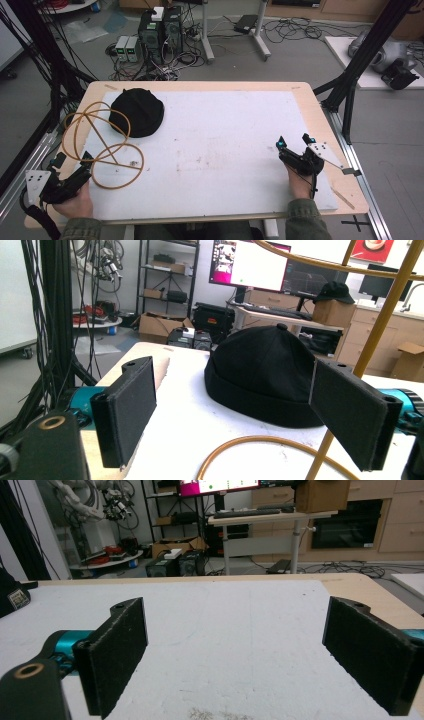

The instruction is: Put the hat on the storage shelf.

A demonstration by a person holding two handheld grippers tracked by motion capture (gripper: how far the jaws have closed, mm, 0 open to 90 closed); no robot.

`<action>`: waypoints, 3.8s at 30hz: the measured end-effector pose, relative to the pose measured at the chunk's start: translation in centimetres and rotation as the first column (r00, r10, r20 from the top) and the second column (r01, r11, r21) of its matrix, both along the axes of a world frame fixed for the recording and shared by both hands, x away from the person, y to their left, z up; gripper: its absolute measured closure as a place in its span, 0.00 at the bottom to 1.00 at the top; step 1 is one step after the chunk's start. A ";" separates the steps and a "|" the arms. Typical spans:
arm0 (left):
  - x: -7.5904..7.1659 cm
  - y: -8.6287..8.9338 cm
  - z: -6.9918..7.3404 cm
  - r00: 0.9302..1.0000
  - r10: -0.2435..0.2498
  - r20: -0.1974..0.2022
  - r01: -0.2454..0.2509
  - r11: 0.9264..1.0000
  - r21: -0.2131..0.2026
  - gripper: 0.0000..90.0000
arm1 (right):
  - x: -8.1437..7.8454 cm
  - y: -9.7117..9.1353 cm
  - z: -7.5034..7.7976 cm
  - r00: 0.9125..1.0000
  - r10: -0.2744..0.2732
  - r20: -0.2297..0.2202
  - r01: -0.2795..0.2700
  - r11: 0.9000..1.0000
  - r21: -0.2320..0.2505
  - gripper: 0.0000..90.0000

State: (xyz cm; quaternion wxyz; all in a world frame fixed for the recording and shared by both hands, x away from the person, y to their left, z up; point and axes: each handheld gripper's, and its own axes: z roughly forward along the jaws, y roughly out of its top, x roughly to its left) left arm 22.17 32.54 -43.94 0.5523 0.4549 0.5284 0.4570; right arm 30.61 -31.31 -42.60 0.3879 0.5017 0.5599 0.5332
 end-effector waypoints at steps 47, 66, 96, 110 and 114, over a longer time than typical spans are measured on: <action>0.2 -0.1 0.0 1.000 -0.013 -0.005 0.013 1.000 0.013 0.21 | 5.3 10.7 3.0 0.954 0.292 -0.065 -0.297 0.950 -0.100 0.11; 0.6 -0.5 0.0 1.000 -0.024 -0.009 0.024 0.998 0.055 0.21 | 8.1 15.3 5.1 0.935 0.349 -0.055 -0.352 0.935 -0.045 0.11; 0.6 -0.3 0.0 1.000 -0.028 -0.012 0.029 0.998 0.048 0.21 | 11.8 22.7 6.4 0.899 0.432 -0.075 -0.435 0.900 -0.023 0.11; 0.4 -0.1 0.0 0.999 -0.034 -0.006 0.035 0.999 0.029 0.21 | 12.6 26.7 8.2 0.868 0.492 -0.065 -0.495 0.868 -0.034 0.11; 0.3 0.0 0.0 0.999 -0.035 -0.005 0.035 0.999 0.029 0.21 | 12.8 27.9 8.2 0.864 0.499 -0.064 -0.502 0.863 -0.045 0.11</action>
